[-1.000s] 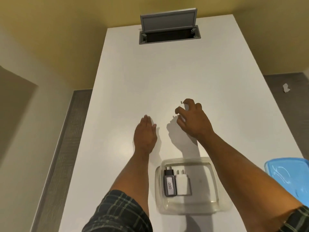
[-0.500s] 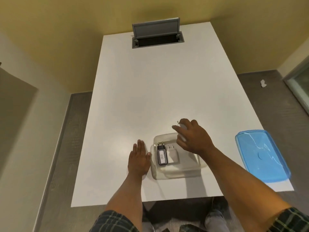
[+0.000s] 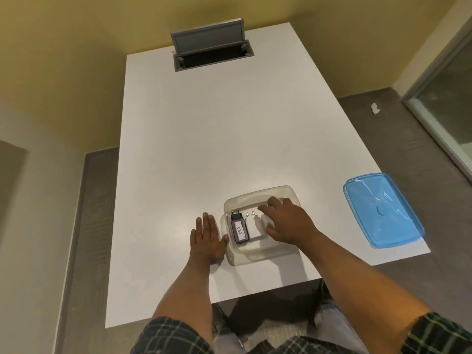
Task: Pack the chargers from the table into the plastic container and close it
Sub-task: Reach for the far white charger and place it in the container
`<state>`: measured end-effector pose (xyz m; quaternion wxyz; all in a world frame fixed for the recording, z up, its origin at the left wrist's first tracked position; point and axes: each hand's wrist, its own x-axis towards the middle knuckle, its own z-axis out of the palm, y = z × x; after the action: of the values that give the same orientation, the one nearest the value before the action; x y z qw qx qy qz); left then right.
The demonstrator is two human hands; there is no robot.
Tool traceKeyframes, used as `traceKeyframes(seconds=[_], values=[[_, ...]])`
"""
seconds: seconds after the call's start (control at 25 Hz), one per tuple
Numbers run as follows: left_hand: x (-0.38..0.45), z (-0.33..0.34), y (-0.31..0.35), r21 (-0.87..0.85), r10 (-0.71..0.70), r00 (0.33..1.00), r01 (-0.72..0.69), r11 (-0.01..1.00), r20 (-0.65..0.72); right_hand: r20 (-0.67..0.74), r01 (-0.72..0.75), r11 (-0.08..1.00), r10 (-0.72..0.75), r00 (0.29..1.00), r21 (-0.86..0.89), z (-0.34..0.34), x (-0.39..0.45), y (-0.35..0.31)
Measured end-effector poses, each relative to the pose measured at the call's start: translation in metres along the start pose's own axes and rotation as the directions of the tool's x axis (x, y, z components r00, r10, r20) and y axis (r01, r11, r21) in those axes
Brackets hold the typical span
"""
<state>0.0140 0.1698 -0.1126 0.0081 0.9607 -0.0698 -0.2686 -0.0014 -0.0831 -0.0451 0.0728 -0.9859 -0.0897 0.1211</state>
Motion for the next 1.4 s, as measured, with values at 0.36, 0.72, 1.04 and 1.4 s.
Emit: traceKeyframes(seconds=[0.36,0.72,1.04,1.4], values=[[0.007,0.009,-0.005,-0.024,0.003,1.000,-0.002,1.000,0.018,0.135,-0.140,0.988,0.131,0.982,0.059,0.018,0.011,-0.005],[0.013,0.003,-0.002,-0.010,-0.028,0.990,0.029,1.000,0.141,0.152,-0.174,0.984,0.165,0.975,0.049,0.024,0.020,-0.009],[0.004,-0.010,0.002,0.051,0.001,0.989,-0.009,0.999,0.147,-0.237,0.020,0.995,-0.043,0.970,-0.098,-0.014,0.018,0.003],[0.007,-0.036,0.004,-0.122,-0.048,0.995,0.059,0.991,0.091,-0.208,-0.571,0.815,0.579,0.789,0.099,-0.042,-0.008,0.111]])
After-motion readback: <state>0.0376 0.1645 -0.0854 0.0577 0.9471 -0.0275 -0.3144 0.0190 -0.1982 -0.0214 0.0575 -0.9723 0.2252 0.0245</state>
